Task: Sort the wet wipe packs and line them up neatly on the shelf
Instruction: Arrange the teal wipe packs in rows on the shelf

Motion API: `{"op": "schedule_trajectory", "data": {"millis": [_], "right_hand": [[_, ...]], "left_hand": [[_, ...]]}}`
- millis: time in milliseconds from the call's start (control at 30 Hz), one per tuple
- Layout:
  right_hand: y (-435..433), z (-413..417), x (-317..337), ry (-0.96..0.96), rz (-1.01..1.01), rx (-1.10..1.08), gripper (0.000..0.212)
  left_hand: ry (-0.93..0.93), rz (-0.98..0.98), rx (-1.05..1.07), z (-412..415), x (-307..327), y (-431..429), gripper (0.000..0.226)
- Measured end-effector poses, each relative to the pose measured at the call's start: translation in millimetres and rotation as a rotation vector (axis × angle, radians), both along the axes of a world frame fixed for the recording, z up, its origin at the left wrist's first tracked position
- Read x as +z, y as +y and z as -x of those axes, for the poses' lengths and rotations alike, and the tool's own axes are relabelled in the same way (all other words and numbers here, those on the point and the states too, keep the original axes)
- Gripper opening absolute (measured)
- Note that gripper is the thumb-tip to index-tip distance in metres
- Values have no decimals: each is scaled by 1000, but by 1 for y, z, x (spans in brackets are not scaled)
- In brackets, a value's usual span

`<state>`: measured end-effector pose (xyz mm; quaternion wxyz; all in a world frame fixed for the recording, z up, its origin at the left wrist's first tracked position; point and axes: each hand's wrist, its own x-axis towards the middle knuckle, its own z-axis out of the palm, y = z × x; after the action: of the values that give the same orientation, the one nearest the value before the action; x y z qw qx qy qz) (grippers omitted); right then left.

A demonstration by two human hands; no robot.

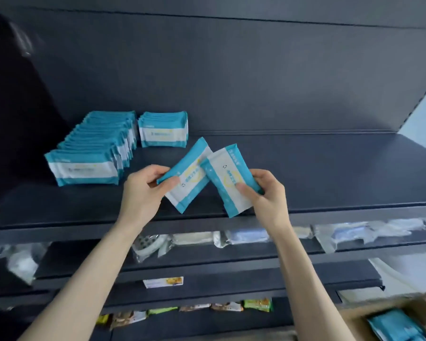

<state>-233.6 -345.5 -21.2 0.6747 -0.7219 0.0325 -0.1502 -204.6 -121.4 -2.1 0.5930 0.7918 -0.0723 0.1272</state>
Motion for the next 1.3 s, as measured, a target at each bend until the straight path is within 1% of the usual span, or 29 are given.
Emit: {"op": "schedule_trajectory", "data": {"millis": [100, 167, 300, 433, 567, 667, 767, 867, 967, 1067, 1167, 1233, 1300], "right_hand": [[25, -30, 7, -21, 8, -9, 22], [38, -48, 10, -24, 51, -5, 19], [55, -84, 17, -19, 140, -4, 21], [69, -121, 23, -25, 207, 8, 24], [76, -157, 24, -25, 292, 38, 22], [77, -181, 23, -23, 399, 42, 25], [79, -198, 20, -74, 549, 40, 30], [89, -209, 16, -97, 638, 50, 29], [101, -217, 13, -96, 679, 42, 29], [112, -225, 8, -96, 780, 8, 29], [123, -232, 4, -164, 887, -89, 32], [128, -235, 0, -250, 956, -177, 34], [130, -235, -3, -268, 999, -231, 38]], "left_hand": [[11, -142, -42, -44, 14, 33, 12], [15, -258, -74, -72, 25, 47, 13], [6, -505, -85, -121, 44, 61, 20], [5, -632, -72, -165, 58, 67, 18], [17, -739, -91, -200, 62, 69, 17], [58, -792, -117, -218, 58, 71, 18], [85, -832, -142, -230, 54, 75, 21], [111, -852, -172, -234, 55, 81, 31], [154, -859, -229, -234, 60, 85, 42], [151, -880, -276, -235, 62, 87, 50], [84, -873, -276, -237, 57, 87, 49], [39, -858, -266, -238, 53, 87, 44], [8, -854, -258, -240, 48, 88, 38]]}}
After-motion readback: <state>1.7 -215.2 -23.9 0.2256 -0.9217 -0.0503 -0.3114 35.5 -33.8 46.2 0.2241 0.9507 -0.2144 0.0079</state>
